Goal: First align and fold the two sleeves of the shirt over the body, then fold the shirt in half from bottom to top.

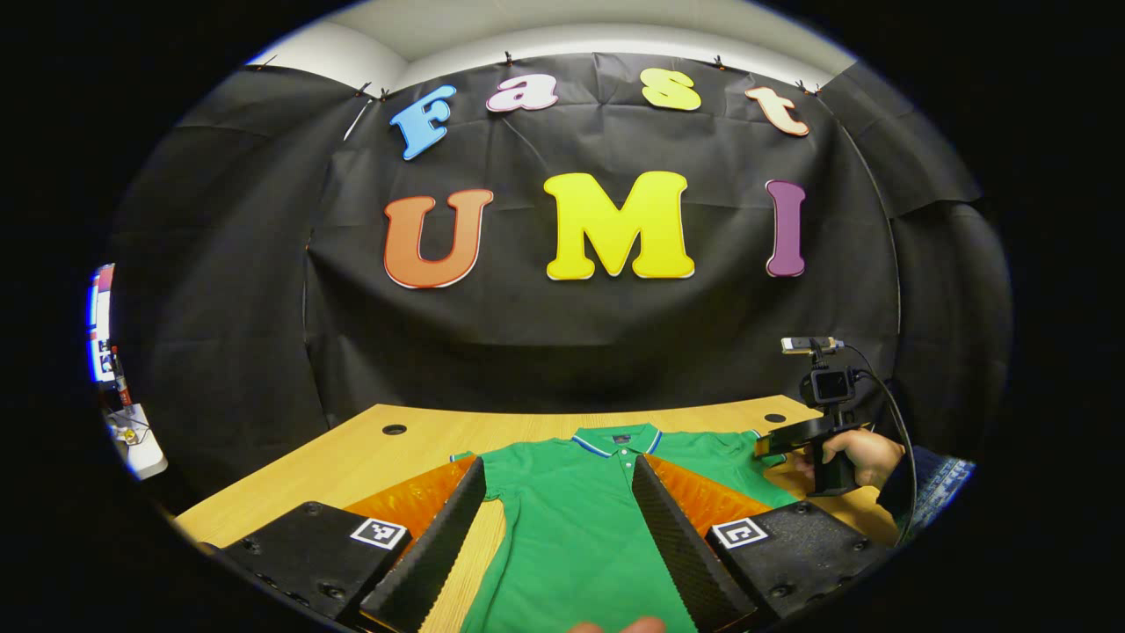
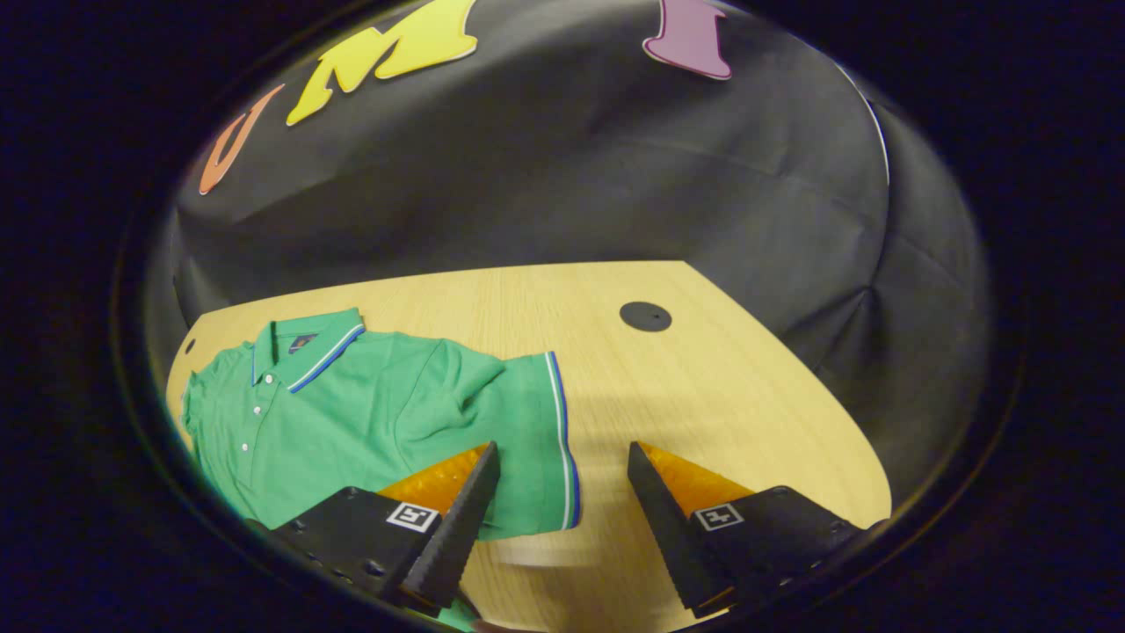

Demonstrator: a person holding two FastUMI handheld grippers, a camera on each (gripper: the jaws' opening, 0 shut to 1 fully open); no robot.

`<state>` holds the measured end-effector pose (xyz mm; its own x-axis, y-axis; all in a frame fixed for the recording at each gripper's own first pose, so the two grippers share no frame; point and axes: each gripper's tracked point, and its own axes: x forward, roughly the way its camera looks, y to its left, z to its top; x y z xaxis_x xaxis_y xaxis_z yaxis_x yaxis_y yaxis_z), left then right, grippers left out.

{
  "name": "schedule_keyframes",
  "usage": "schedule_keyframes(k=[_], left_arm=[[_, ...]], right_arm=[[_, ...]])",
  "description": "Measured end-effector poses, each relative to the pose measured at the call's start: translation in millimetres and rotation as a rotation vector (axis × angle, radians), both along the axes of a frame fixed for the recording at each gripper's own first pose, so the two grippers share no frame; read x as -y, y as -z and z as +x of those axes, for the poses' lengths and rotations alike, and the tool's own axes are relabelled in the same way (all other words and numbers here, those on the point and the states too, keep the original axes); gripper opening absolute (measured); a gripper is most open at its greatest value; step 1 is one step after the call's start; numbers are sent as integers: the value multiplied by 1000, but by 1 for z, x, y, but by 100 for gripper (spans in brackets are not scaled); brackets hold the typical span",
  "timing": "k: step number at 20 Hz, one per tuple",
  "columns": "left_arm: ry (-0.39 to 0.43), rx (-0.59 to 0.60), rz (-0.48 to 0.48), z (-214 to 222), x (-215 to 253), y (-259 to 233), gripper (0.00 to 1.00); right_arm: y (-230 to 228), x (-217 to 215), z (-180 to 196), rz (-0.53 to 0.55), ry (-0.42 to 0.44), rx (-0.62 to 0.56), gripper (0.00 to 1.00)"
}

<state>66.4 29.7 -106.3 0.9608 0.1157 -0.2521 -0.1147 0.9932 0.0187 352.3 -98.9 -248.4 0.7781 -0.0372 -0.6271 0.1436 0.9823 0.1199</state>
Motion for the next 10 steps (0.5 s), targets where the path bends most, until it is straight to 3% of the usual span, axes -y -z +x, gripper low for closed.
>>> schedule_keyframes(k=[2, 4, 7, 10], left_arm=[[-9, -34, -5, 2, 0, 10, 100], [-13, -41, -5, 4, 0, 11, 100], [-8, -35, -4, 5, 1, 12, 100], [-2, -35, -4, 6, 0, 13, 100]], right_arm=[[7, 1, 1, 24, 26, 0, 65], [4, -4, 4, 34, 2, 11, 48], [2, -8, 5, 94, 16, -11, 2], [-5, -13, 6, 76, -20, 11, 4]])
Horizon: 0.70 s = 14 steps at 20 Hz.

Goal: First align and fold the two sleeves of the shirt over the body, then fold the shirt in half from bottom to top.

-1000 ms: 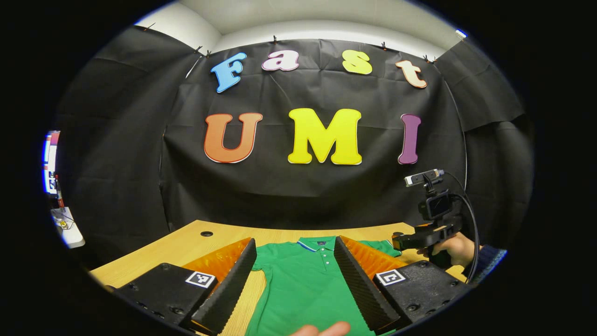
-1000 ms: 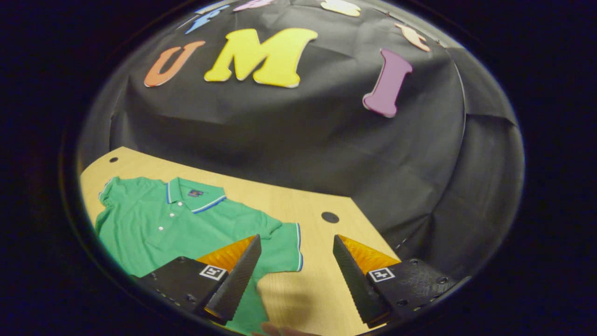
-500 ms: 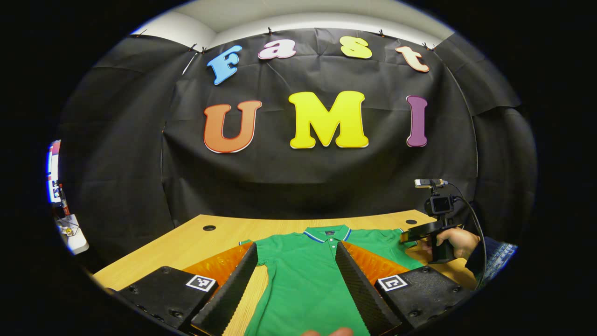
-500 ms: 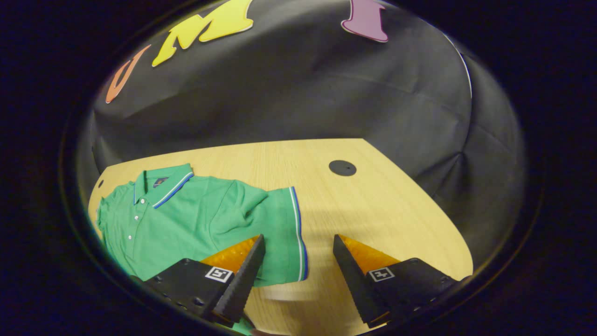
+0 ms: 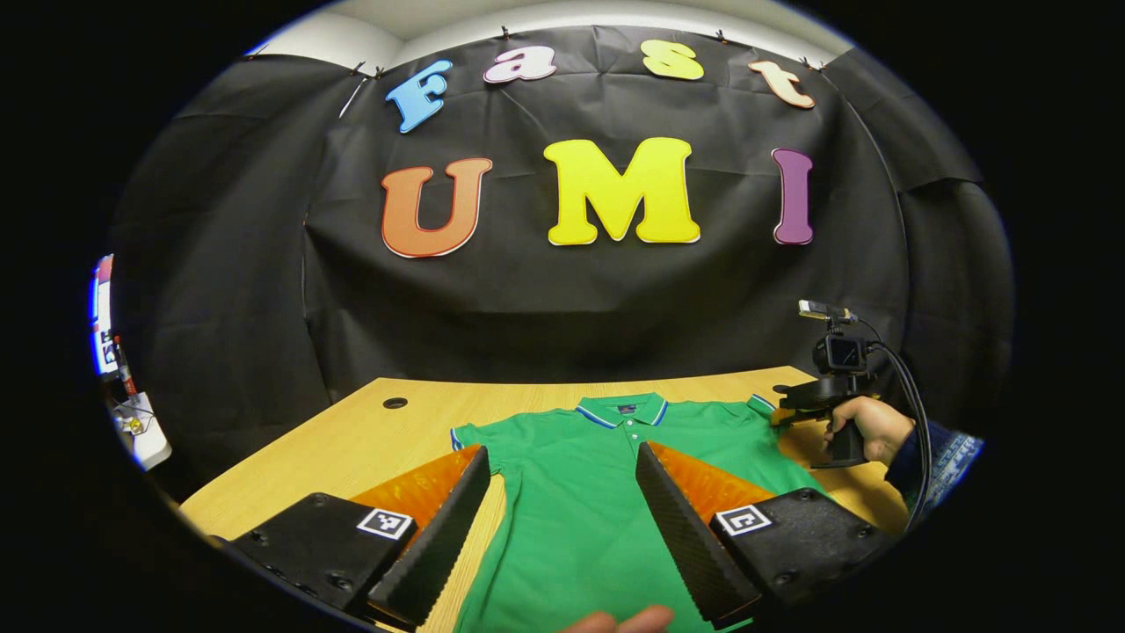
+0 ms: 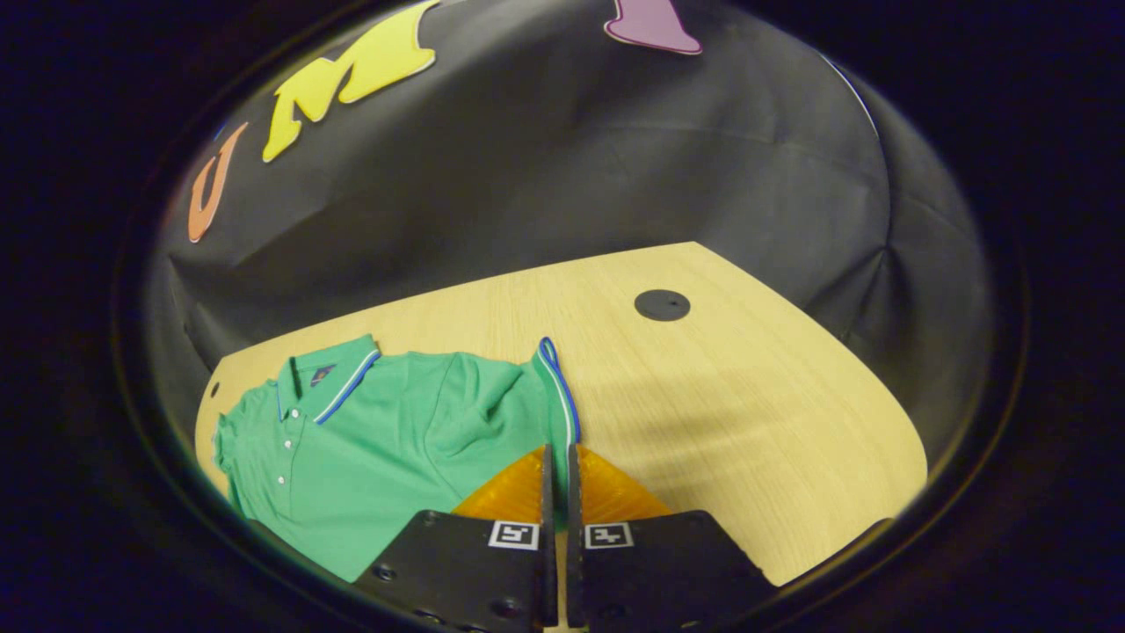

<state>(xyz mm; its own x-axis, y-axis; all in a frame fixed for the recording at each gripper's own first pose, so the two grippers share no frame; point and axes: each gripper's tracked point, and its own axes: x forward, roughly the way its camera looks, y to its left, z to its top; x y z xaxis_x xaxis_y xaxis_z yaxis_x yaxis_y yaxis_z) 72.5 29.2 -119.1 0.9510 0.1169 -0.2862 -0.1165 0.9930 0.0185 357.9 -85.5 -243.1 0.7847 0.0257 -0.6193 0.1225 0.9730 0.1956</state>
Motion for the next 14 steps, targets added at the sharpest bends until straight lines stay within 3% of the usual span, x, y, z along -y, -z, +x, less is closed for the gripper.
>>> schedule_keyframes(k=[7, 14], left_arm=[[-17, -33, 4, 3, -11, 11, 100], [-30, -7, 15, 3, -21, 6, 100]], right_arm=[[-51, -24, -5, -49, -52, 97, 0], [-92, -85, -14, -95, -142, 175, 0]])
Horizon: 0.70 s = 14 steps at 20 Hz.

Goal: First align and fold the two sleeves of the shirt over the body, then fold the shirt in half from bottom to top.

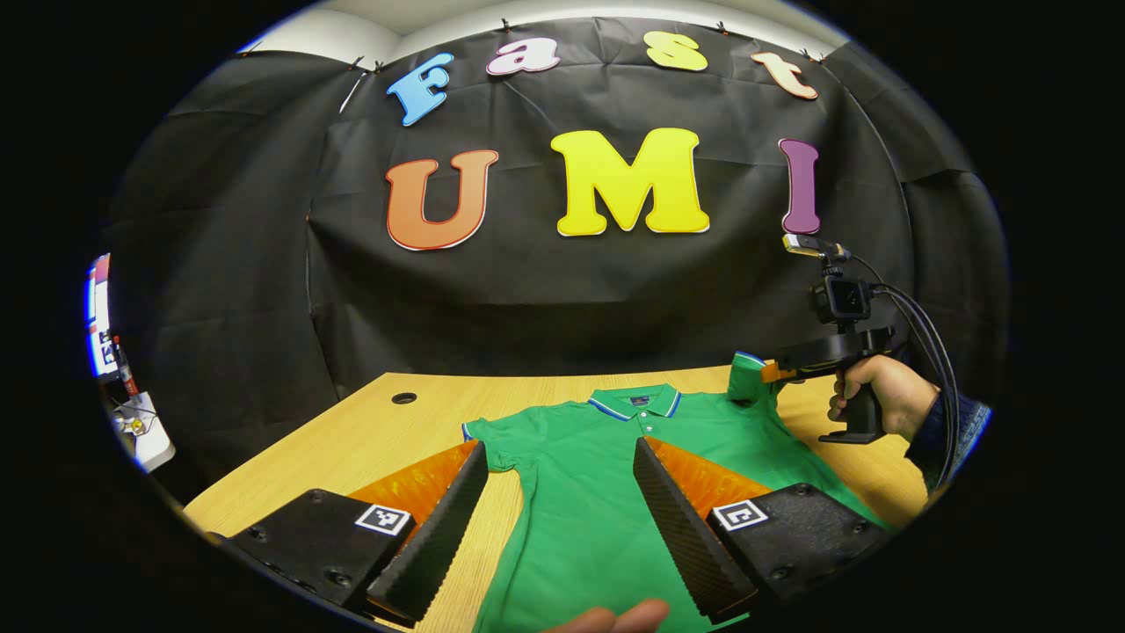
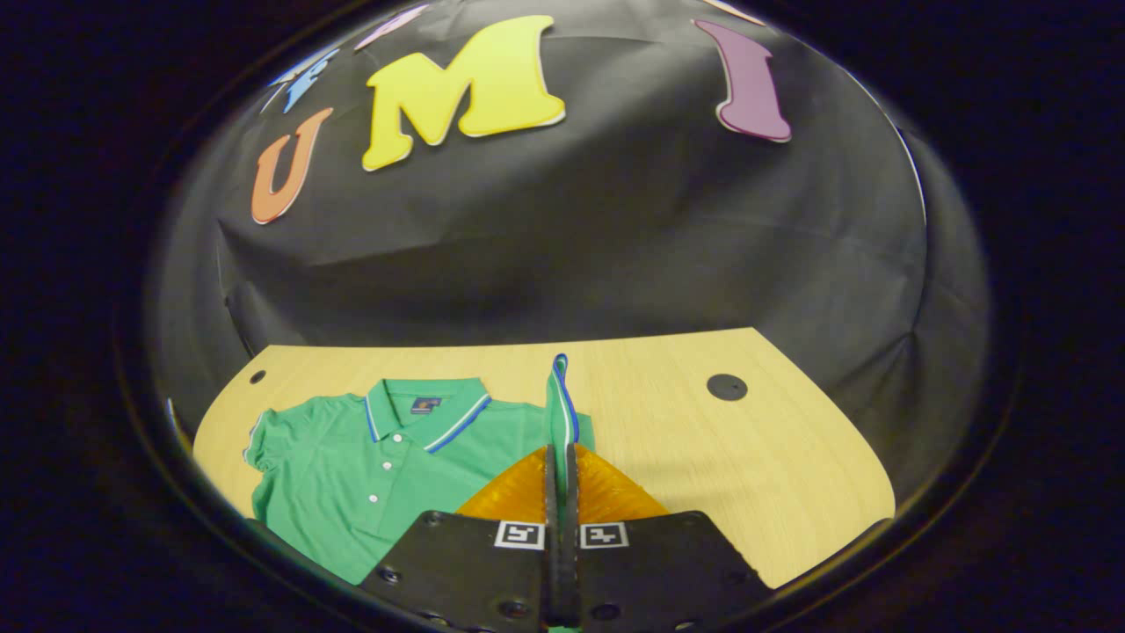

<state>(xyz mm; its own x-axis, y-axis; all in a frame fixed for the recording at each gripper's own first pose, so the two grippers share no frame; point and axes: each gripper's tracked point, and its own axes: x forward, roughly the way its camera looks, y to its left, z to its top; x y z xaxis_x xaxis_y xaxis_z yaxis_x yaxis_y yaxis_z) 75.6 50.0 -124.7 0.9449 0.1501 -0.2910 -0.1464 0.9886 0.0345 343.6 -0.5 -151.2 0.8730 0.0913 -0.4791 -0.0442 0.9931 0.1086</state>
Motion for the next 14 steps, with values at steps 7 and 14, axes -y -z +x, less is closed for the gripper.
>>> schedule_keyframes(k=[7, 14], left_arm=[[-32, -15, -54, 0, -7, 4, 100], [-65, -44, -81, 3, -14, 11, 100]], right_arm=[[-1, -73, -8, 35, -55, 9, 5], [-34, -69, -36, 39, -74, 122, 96]])
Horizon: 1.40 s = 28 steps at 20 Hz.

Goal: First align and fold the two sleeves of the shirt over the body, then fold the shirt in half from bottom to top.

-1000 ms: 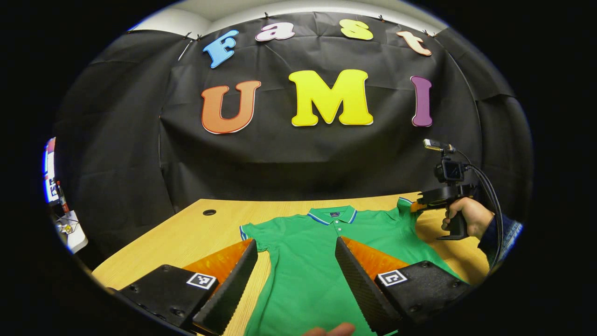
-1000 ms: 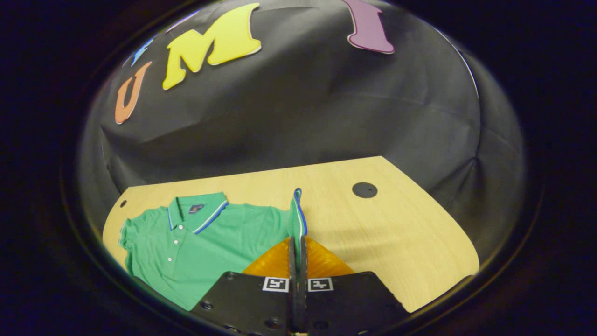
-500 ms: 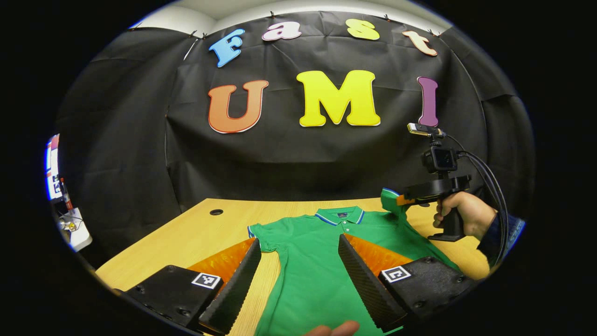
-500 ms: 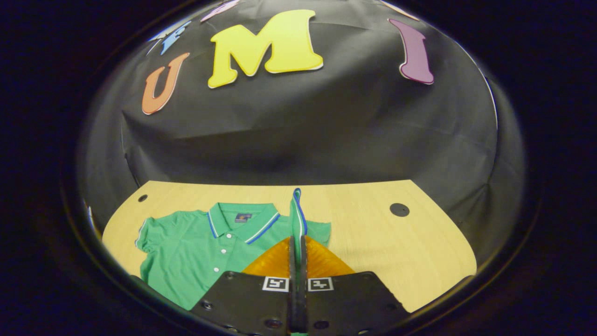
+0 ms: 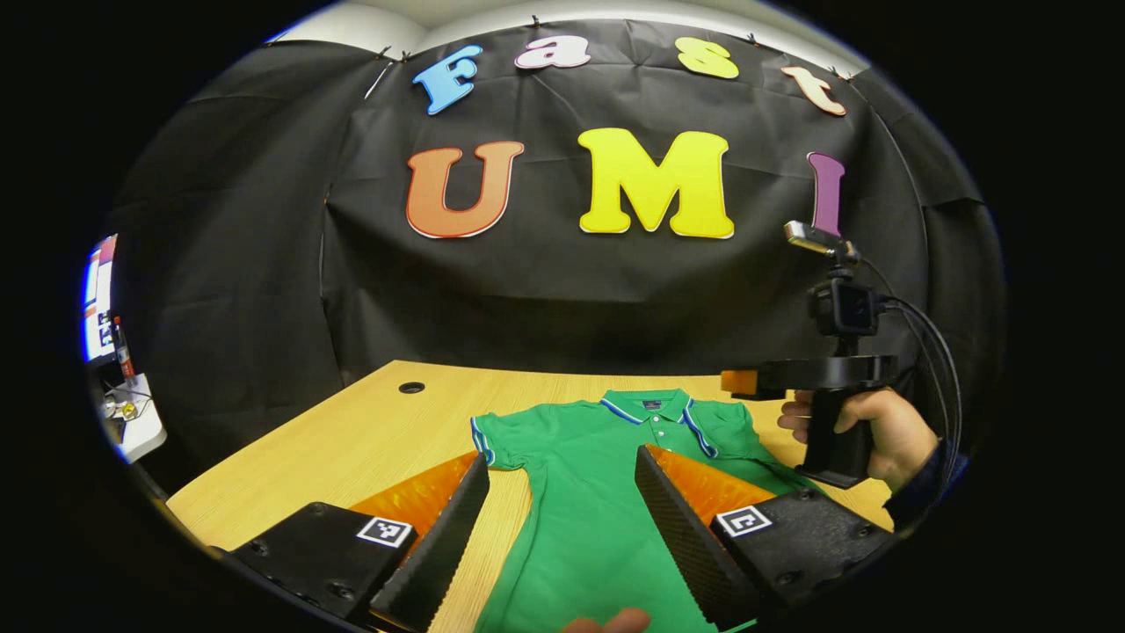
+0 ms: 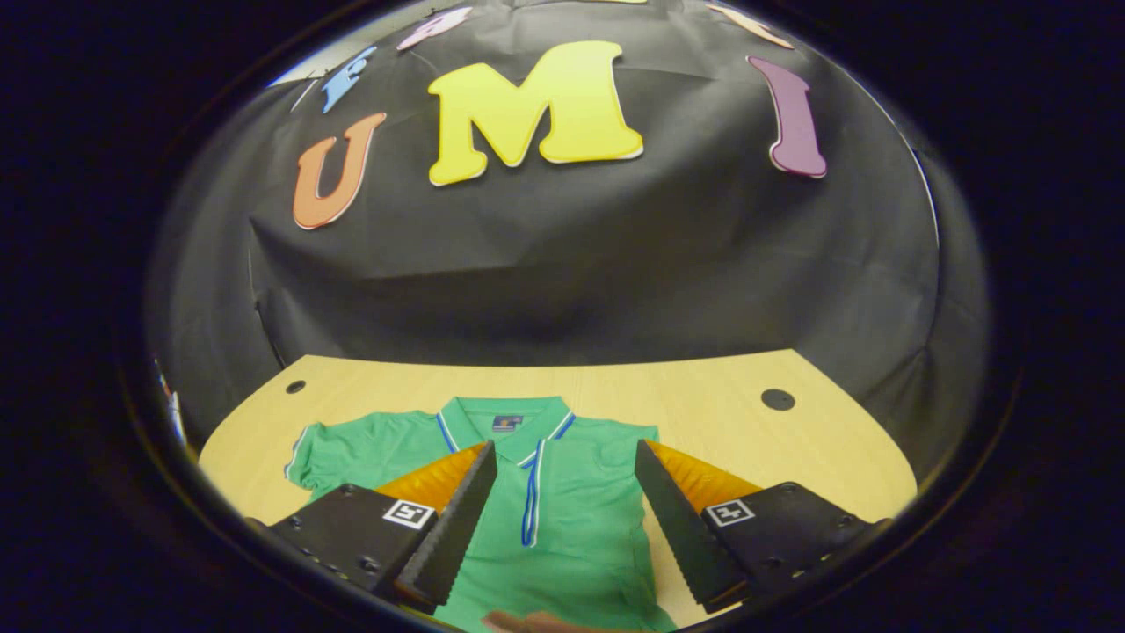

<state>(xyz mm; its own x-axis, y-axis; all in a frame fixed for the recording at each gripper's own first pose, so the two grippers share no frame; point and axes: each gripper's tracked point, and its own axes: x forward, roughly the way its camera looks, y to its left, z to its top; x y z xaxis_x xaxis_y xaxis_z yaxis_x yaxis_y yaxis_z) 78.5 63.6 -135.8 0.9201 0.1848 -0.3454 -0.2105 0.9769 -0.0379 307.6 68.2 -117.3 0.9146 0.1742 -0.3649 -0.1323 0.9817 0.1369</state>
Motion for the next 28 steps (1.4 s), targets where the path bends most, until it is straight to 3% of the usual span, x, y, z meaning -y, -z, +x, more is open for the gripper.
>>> schedule_keyframes(k=[4, 9, 13, 16, 22, 26, 28], left_arm=[[0, -11, -6, 2, 4, 2, 100], [12, -10, 28, 19, 4, -12, 100], [-33, -18, -82, 62, -17, -18, 100], [-68, -33, -14, 100, -57, -11, 100], [-122, -148, -35, 144, -111, 63, 100], [-137, -233, -114, 160, -130, 112, 100], [-147, -268, -83, 168, -145, 133, 100]], right_arm=[[-28, 20, -37, -11, -5, 85, 96], [-48, 65, -97, -98, 16, 221, 96], [-38, 86, -148, -62, 2, 253, 95], [-27, 94, -181, -58, -8, 259, 96], [-27, 94, -233, -15, -46, 275, 96], [-18, 83, -255, -39, -104, 301, 96], [-11, 76, -258, -48, -132, 296, 96]])
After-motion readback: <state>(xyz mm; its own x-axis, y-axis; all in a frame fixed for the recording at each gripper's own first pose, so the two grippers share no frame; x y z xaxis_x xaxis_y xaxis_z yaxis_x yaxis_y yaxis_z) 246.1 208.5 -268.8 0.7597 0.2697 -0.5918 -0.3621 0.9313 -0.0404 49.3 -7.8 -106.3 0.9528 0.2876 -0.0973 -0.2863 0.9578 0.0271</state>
